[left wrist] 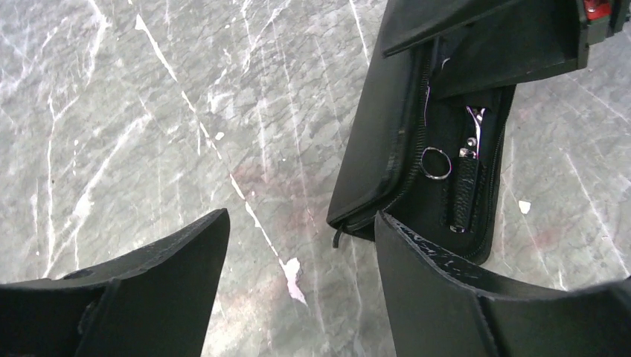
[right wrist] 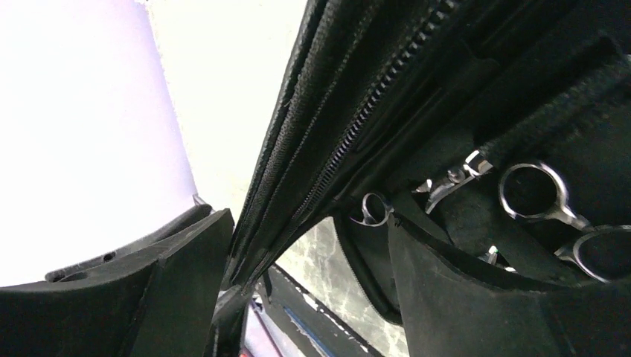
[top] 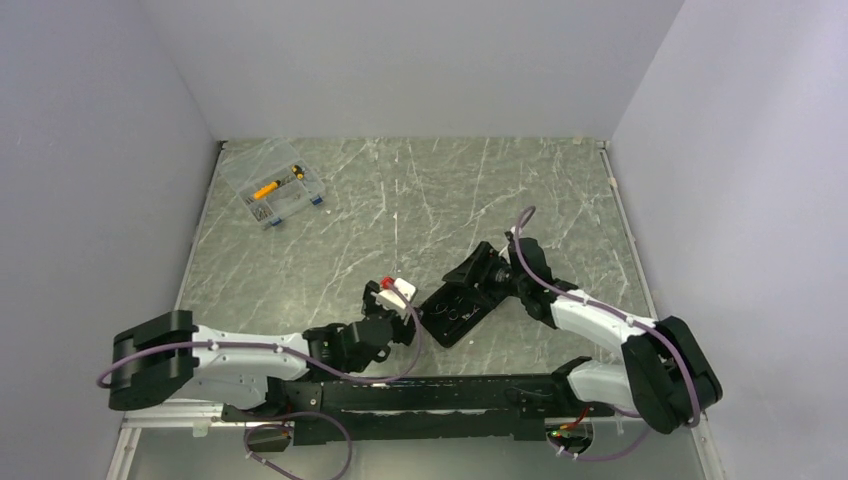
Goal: Sort the hair-cutting tools
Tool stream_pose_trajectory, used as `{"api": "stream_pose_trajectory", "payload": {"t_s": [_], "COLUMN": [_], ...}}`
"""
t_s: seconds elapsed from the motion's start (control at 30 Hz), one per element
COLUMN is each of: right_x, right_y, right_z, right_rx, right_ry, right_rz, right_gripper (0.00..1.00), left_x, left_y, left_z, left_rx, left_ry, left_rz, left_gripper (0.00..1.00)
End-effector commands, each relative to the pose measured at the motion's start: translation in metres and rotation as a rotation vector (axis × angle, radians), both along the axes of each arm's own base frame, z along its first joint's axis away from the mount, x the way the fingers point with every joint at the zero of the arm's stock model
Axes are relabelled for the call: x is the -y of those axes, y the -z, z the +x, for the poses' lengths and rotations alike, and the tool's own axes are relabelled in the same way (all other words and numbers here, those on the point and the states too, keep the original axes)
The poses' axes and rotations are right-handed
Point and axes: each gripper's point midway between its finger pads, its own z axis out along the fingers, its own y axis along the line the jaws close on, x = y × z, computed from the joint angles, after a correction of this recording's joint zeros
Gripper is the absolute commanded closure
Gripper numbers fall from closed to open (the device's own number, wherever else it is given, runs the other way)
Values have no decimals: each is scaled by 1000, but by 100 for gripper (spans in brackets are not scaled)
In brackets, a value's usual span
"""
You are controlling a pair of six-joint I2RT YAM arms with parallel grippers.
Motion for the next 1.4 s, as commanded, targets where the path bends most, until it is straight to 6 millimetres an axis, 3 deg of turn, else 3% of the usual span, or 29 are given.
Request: {"api": "stream_pose_trajectory", "payload": {"t_s": [0.0, 0.2, 0.4, 0.5, 0.63, 0.9, 0.97, 1.03, 1.17, 1.37], "right_x": [16, 24, 26, 25, 27, 26, 23, 21, 22, 27], "right_y": [4, 8, 6, 3, 3, 7, 8, 9, 11, 9], "right_z": [-4, -18, -25, -25, -22, -15, -15, -17, -24, -37], "right_rx": [31, 37, 54, 65, 77, 73, 69, 61, 49, 35], "right_ry": [30, 51, 94, 86, 88, 52, 35, 14, 8, 21], "right_rz": [-38, -7, 86, 121, 104, 103, 109, 115, 116, 128], "right_gripper": [24, 35, 46, 50, 66, 71, 68, 54, 38, 35], "left_x": [-12, -30, -28, -26, -31, -40, -34, -28, -21, -15], "left_y": [0, 9, 20, 22, 22, 29, 29, 30, 34, 36], "left_z": [-9, -10, -18, -21, -20, -17, -20, -24, -26, -26], "left_rx": [-48, -98, -158, -176, -213, -276, -295, -317, -346, -351], "left_ry": [-16, -98, -89, -53, -43, 25, 61, 97, 114, 135], "left_rz": [-67, -94, -131, -171, -248, -361, -355, -338, -322, -315], "left_gripper": [21, 11, 3, 1, 1, 1, 1, 1, 2, 3]}}
